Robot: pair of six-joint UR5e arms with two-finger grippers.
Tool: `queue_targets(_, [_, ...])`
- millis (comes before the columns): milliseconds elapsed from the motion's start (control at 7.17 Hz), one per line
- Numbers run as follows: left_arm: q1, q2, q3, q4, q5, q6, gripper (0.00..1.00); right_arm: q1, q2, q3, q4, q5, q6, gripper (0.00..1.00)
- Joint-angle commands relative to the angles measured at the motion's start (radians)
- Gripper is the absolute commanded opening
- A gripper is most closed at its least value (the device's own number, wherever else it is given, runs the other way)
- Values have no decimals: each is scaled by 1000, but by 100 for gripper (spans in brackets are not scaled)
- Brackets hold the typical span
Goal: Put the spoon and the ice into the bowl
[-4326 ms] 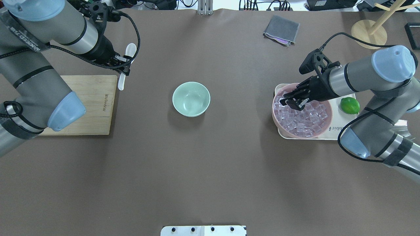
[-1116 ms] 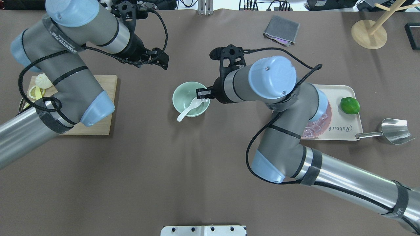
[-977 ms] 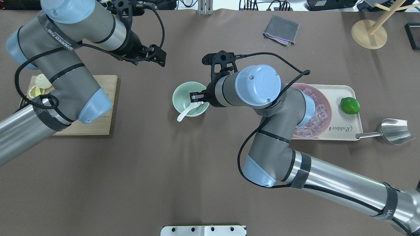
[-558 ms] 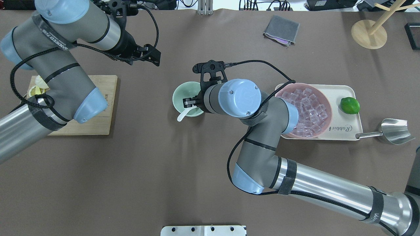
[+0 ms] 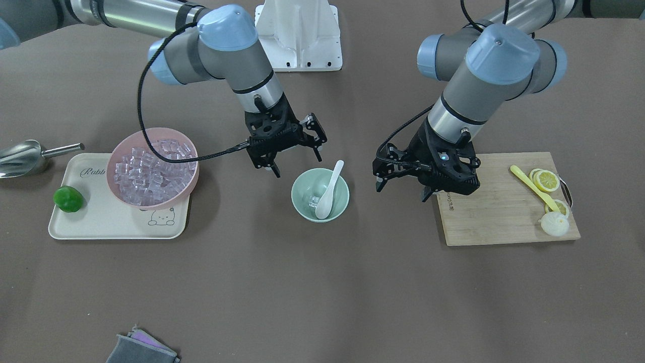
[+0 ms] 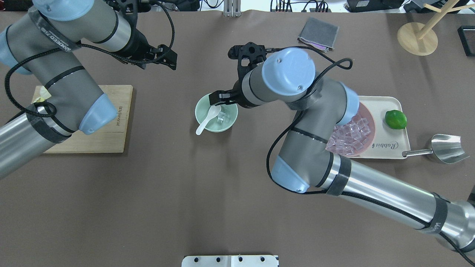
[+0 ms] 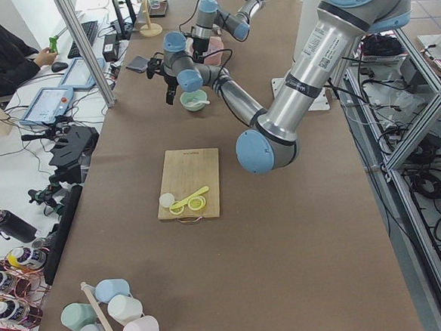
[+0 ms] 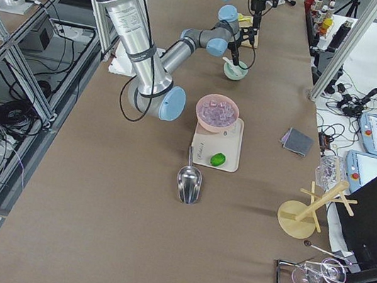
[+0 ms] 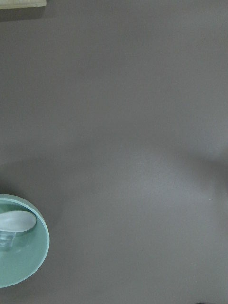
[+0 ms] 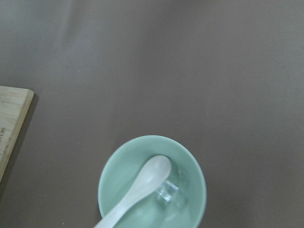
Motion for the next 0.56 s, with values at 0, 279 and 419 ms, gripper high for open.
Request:
queue_targets(0, [-83, 66, -3, 8, -78, 143, 97, 199, -148, 172, -184, 267, -103, 100])
queue_targets(279, [-235, 161, -14, 13, -221, 357, 98, 382, -337, 215, -189, 365, -388, 100])
queue_targets(419, [-308, 216, -17, 13, -226, 480, 98, 477, -427, 218, -242, 423, -573, 100])
